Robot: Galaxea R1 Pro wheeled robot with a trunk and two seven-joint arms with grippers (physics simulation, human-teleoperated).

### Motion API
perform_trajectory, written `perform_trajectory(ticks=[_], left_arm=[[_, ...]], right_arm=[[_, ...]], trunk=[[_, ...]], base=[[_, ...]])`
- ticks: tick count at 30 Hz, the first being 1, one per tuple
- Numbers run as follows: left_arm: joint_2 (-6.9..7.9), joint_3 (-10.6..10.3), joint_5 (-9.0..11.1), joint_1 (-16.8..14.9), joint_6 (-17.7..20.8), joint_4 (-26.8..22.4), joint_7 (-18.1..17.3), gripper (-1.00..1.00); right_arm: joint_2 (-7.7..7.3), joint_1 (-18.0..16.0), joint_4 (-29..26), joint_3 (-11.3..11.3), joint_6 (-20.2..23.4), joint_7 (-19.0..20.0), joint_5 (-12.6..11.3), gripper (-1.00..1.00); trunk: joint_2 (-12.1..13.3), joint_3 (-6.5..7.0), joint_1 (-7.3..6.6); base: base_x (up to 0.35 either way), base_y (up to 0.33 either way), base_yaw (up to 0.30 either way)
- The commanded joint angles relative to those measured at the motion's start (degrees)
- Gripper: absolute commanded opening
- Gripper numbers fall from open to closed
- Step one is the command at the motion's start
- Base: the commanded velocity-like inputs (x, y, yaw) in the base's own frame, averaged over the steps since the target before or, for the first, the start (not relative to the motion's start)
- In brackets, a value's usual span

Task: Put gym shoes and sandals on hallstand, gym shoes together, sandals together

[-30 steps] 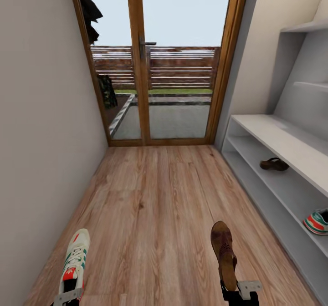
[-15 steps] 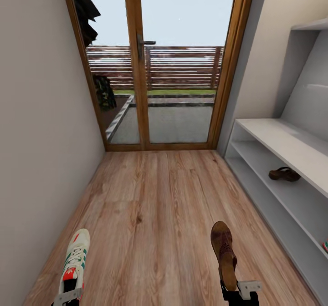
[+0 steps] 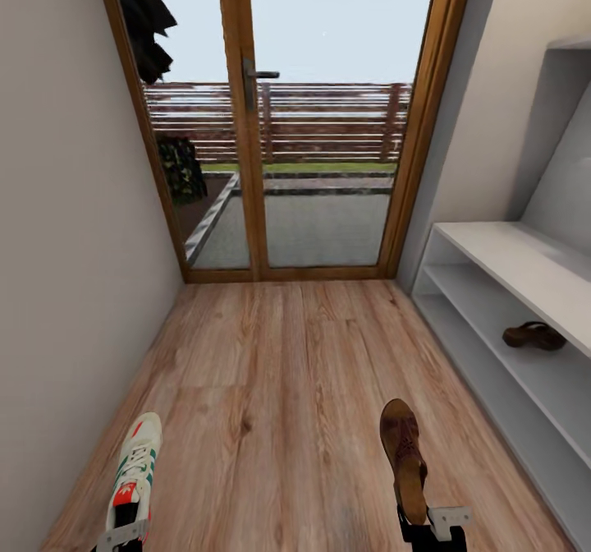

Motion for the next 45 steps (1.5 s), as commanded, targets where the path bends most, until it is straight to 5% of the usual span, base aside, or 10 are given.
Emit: perform_trajectory(ticks=[1,45], left_arm=[[-0.02,0.51,-0.48,-0.06,-0.21,0.03,-0.37,-1.00],[-0.02,0.51,-0.66,-0.03,-0.21,0.03,-0.37,-1.00]], right_arm=[[-0.02,-0.04,0.03,-0.38,-0.13,0.26,0.22,-1.00],[-0.06,-0.04,0.03,-0.38,-0.06,0.28,0.21,-1.00]], trunk=[[-0.02,-0.05,0.02],[-0.02,1.38,0.02]], base=[[0.340,0.000,0.000],[0.338,0.081,-0.194]])
